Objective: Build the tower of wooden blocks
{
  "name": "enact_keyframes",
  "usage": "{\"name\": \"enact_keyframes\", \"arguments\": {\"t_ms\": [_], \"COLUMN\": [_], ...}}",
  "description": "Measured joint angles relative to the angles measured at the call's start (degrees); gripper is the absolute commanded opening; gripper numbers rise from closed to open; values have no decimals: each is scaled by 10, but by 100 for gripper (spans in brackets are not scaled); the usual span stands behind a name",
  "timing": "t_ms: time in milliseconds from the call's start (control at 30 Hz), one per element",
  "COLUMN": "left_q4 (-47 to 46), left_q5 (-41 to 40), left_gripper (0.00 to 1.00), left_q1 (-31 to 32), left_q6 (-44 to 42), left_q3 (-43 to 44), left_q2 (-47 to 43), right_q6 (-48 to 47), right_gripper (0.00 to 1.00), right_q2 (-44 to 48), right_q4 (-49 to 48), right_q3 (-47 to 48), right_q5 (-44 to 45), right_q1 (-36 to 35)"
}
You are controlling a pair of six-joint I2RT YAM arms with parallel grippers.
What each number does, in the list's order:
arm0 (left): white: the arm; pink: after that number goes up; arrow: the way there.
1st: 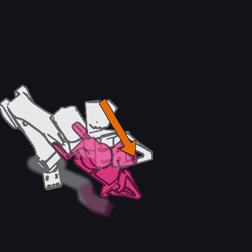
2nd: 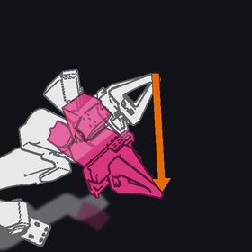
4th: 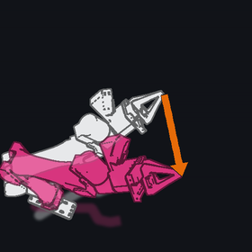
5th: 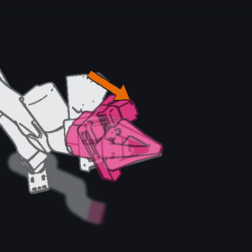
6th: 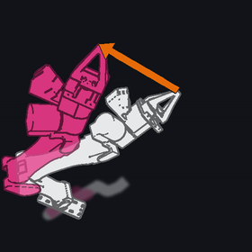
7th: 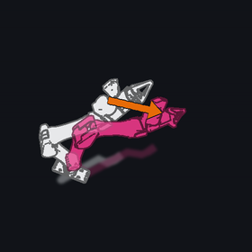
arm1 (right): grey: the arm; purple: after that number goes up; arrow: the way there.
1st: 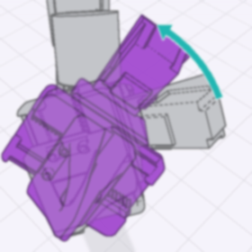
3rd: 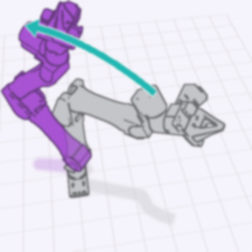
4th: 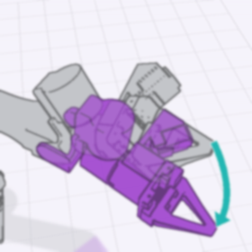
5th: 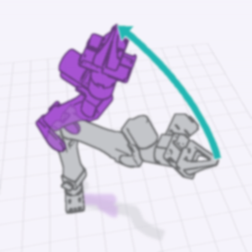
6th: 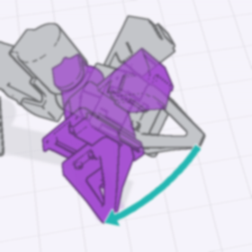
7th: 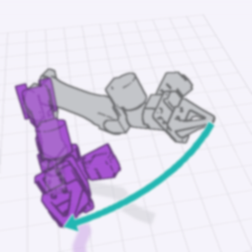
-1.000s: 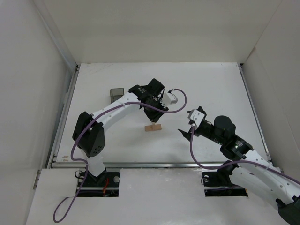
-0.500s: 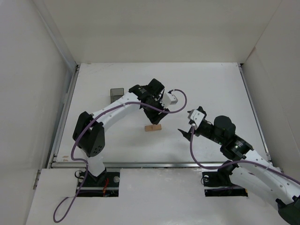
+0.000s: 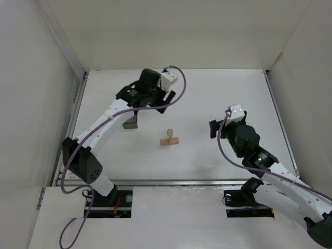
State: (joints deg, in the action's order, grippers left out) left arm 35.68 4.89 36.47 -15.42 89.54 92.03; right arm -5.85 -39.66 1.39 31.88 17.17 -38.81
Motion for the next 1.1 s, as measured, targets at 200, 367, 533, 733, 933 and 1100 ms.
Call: {"name": "enact_keyframes", "arguments": {"t_ms": [200, 367, 533, 733, 933, 1100], "left_q4": [-68, -79, -84, -90, -94, -94], "left_q5": [-149, -212, -233, -229, -215, -207], "left_gripper": [76, 77, 79, 79, 79, 79], "left_q1": [-156, -305, -382, -390, -390, -390], "left_q6": [107, 174, 199, 204, 205, 205], "left_q3": [0, -12, -37, -59, -63, -63], "left_q2": [-54, -54, -57, -71, -84, -85], "right_q6": [153, 212, 233, 240, 248, 251], "right_gripper": [100, 100, 100, 100, 100, 100], "right_q2": [-101, -183, -266, -343, -348, -320], "right_q4": [69, 172, 257, 321, 351, 350], "right_q3": [100, 209, 329, 399, 403, 403], "right_q5": [281, 320, 226, 165, 150, 152], "right_q1": [53, 136, 226, 238, 238, 238]}}
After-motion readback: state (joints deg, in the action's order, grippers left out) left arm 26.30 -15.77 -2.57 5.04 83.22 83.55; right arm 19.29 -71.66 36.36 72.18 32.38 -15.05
